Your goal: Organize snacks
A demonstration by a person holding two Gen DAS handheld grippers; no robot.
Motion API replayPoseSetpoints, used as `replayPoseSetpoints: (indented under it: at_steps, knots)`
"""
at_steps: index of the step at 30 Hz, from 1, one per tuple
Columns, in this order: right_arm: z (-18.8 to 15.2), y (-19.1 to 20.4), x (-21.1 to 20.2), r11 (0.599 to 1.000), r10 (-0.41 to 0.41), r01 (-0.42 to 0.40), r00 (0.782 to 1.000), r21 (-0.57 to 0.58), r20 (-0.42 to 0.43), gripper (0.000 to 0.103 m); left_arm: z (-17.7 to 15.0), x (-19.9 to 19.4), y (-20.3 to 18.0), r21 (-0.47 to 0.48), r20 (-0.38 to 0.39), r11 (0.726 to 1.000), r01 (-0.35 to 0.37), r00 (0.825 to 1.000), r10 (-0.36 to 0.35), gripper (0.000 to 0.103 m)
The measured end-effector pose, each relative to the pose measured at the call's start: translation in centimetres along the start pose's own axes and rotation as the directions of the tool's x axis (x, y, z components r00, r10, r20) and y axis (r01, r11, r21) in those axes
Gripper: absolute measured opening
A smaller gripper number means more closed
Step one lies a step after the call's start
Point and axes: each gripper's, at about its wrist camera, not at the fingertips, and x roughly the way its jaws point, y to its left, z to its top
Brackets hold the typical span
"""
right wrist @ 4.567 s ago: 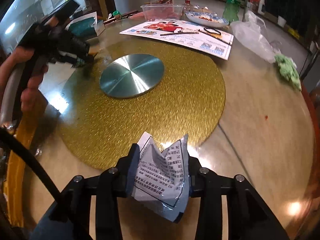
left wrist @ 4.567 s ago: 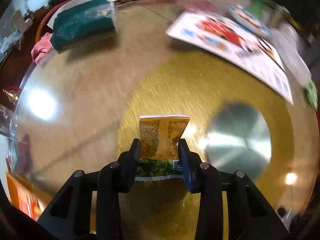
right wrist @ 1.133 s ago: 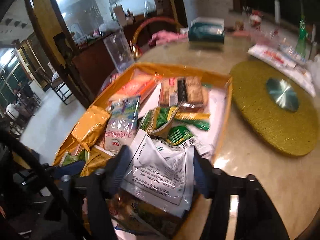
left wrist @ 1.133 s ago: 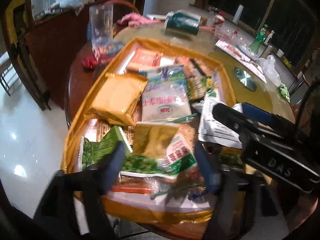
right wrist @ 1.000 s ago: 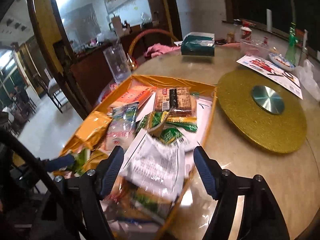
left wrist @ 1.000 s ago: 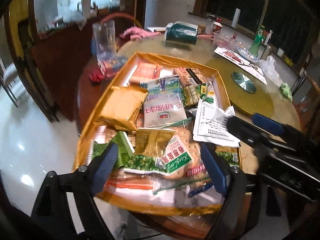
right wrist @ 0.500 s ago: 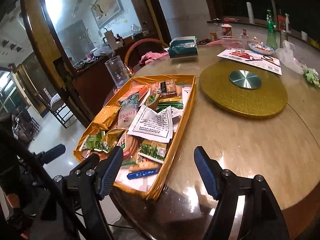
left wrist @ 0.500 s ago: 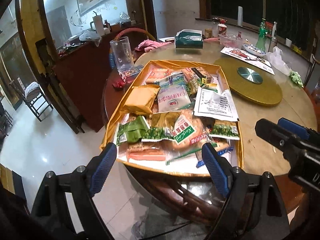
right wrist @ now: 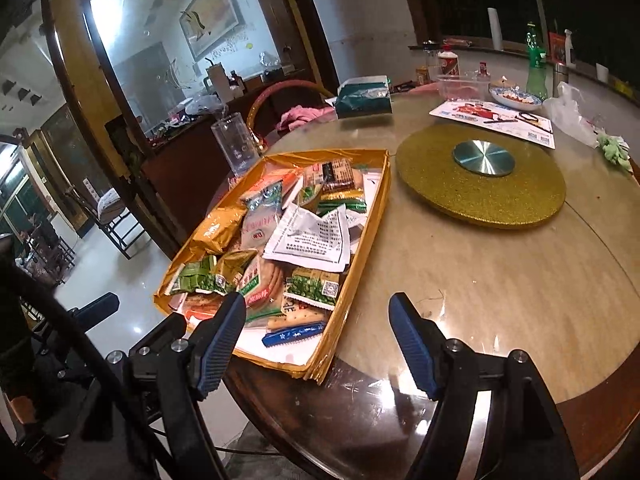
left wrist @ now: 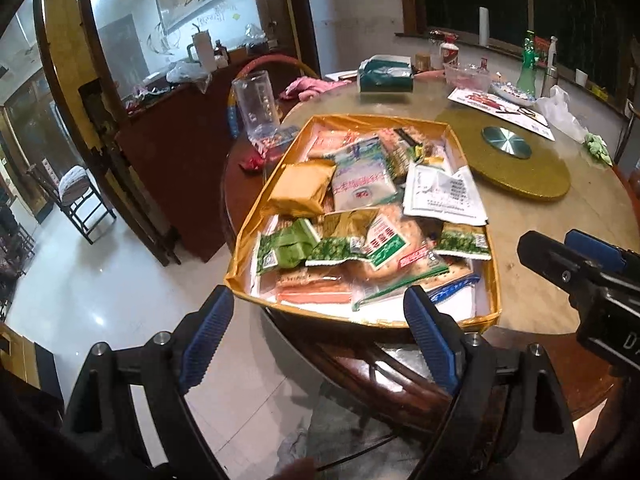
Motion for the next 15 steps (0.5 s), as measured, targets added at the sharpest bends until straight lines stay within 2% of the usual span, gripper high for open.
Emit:
replayPoseSetpoints:
  at_steps: [6,11,15]
  knots:
    - [0.0,0.5,0.5,0.999,-0.043,0.043,0.999,-0.012,-0.016,0.074,0.0,0.0,0.9,-0.027,0.011,1.000,-0.004,1.000,0.004,0.087]
    - [0.0,0.8,0.8,0.999,-0.034,0.033,0.999,-0.022,-0.016,0.074,0.3,0.2,1.5,-0.048,0.021,0.999,-0.008,1.000,0.009,0.087]
    - [0.1,1.0,1.5,0.999,-0.026,0.025,0.999,-0.025,-0.027,0.074,0.5,0.7,1.3,-0.018,0.035,1.000,-0.003,0.999,0.004,0.087]
